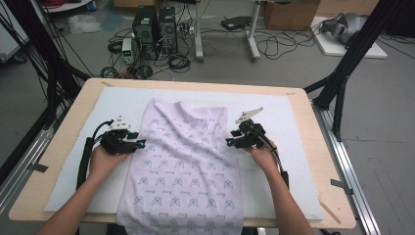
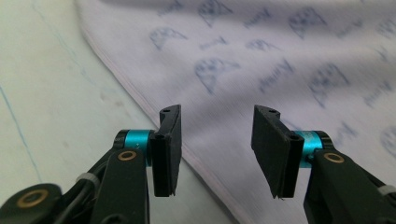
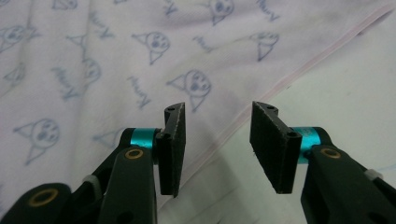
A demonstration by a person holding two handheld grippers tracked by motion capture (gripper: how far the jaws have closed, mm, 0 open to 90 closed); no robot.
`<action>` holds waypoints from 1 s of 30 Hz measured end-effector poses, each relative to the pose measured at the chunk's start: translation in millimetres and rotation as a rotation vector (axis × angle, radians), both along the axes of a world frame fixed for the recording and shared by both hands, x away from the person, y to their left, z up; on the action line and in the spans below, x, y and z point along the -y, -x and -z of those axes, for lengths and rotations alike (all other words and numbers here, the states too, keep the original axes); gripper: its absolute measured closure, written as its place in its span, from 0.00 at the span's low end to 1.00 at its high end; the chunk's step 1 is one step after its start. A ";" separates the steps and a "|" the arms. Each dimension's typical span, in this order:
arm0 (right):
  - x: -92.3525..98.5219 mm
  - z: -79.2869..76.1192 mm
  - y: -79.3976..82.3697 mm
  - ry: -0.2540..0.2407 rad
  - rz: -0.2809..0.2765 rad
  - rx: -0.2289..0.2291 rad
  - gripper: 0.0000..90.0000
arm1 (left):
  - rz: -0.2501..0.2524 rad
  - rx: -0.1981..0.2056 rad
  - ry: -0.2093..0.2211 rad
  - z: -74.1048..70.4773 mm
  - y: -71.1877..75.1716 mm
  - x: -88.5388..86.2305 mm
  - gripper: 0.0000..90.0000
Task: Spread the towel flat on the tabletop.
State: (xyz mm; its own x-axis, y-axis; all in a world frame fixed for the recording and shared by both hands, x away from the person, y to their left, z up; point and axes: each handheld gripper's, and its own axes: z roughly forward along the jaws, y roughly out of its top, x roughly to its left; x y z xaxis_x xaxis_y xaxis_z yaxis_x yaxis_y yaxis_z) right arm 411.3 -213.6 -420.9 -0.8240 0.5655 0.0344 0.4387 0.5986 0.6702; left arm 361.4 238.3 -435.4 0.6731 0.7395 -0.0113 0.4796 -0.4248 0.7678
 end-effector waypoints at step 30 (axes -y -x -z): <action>-0.9 -0.9 125.4 -0.038 -0.252 0.074 0.56 | 0.233 0.024 0.008 -6.5 102.1 0.1 0.61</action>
State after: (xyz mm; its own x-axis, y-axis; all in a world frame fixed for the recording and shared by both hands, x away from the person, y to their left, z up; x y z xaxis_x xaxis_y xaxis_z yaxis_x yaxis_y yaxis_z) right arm 285.9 -212.7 -420.0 -0.9399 0.3412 -0.0139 0.2277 0.6567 0.7189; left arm 259.3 238.1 -428.9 0.8259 0.5639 0.0010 0.3511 -0.5157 0.7815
